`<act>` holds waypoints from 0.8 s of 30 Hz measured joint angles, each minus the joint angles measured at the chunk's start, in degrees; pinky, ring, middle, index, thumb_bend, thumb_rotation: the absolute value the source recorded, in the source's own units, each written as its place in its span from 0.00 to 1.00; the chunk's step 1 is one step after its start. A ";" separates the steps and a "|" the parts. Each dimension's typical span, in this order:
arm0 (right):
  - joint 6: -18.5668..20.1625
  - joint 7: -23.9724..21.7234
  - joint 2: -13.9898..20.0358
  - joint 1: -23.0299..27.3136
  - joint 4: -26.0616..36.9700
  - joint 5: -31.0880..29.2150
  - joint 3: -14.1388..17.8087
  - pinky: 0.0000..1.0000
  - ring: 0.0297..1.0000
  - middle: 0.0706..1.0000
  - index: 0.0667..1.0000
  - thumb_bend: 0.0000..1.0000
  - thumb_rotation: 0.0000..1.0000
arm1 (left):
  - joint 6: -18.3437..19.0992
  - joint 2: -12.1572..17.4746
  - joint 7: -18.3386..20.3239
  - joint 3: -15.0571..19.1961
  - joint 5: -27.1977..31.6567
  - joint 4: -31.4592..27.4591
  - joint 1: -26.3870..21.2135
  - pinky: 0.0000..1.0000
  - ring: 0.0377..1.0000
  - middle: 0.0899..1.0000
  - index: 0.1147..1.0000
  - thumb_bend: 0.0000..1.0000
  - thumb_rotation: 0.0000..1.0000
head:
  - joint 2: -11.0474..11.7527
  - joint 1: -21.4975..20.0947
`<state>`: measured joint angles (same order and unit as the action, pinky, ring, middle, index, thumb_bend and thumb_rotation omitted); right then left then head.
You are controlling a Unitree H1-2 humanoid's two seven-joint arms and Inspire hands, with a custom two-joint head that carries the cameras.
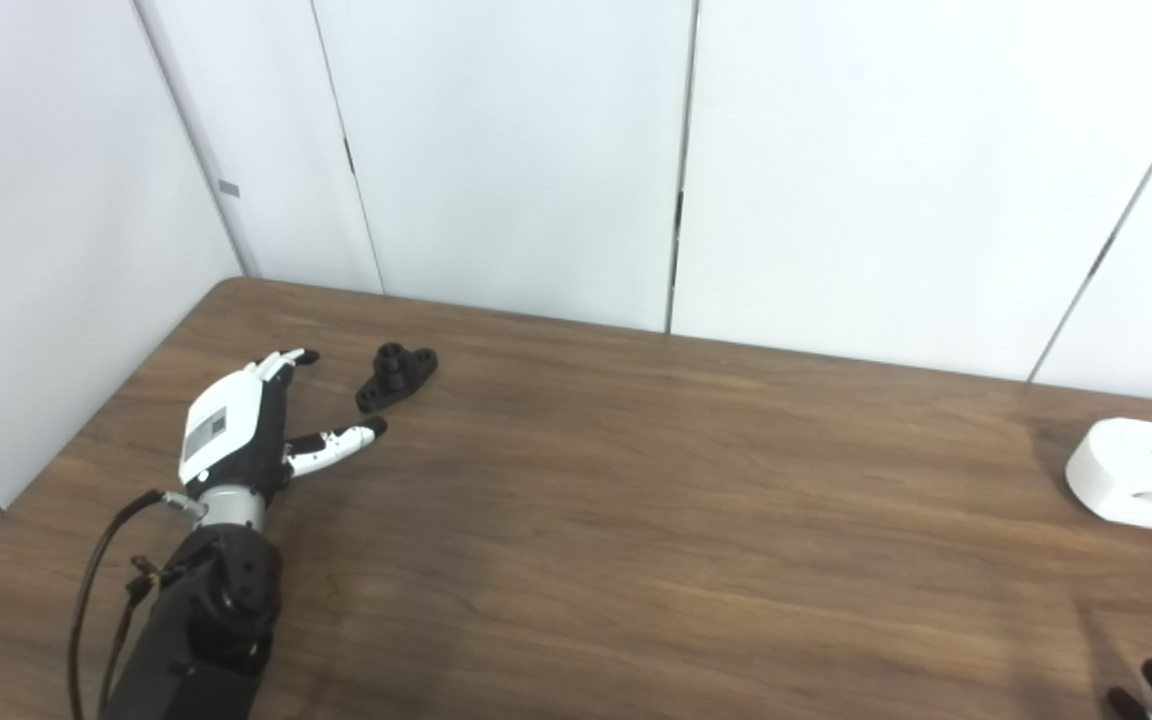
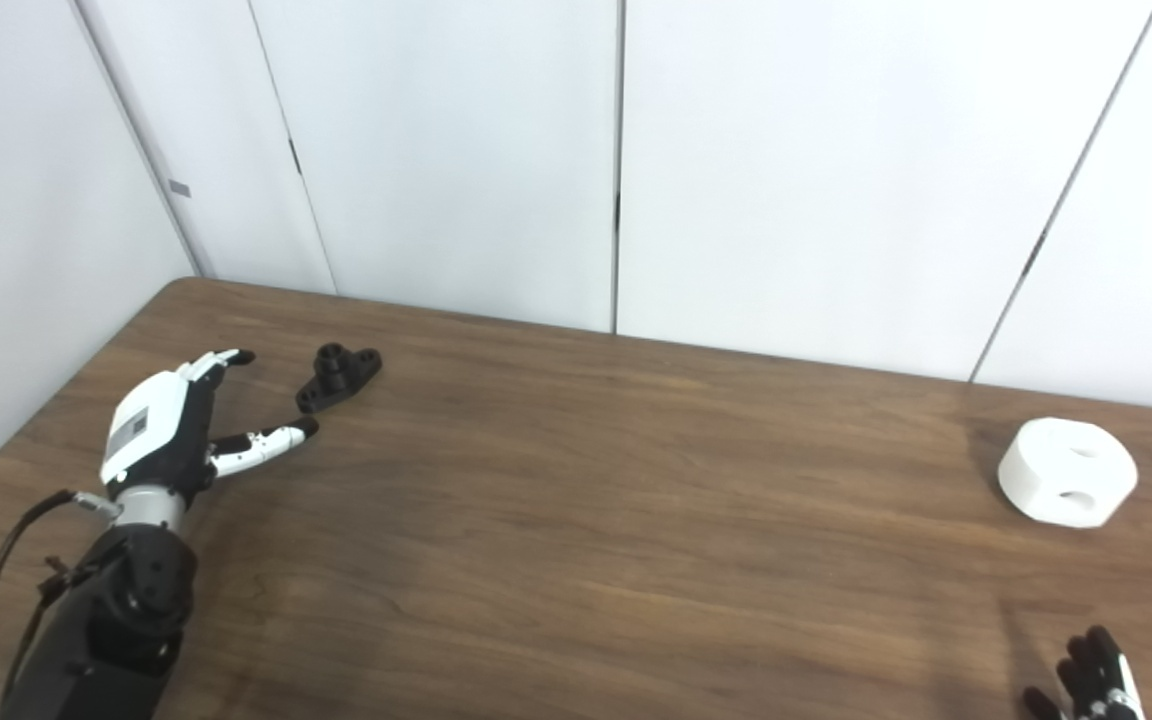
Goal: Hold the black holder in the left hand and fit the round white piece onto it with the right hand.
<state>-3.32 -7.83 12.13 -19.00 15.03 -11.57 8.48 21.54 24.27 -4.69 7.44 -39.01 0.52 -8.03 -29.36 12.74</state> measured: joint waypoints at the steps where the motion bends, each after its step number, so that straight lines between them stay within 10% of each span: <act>1: -0.10 0.00 -0.01 -0.06 0.00 0.00 0.00 1.00 1.00 1.00 1.00 0.61 1.00 | -0.14 0.26 -0.42 -0.56 -0.09 1.54 -0.79 0.94 0.94 0.90 0.80 0.89 0.46 | -0.17 -0.09; 24: -0.15 0.72 0.02 -0.81 0.61 0.18 -0.11 1.00 1.00 1.00 1.00 0.60 1.00 | -2.61 0.65 -5.04 -4.80 5.47 19.88 -11.60 0.88 0.92 0.87 0.76 0.88 0.35 | -0.88 -0.62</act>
<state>-3.47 -7.10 12.15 -19.81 15.65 -11.39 8.36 18.93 24.93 -9.73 2.64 -33.54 20.39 -19.64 -30.23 12.13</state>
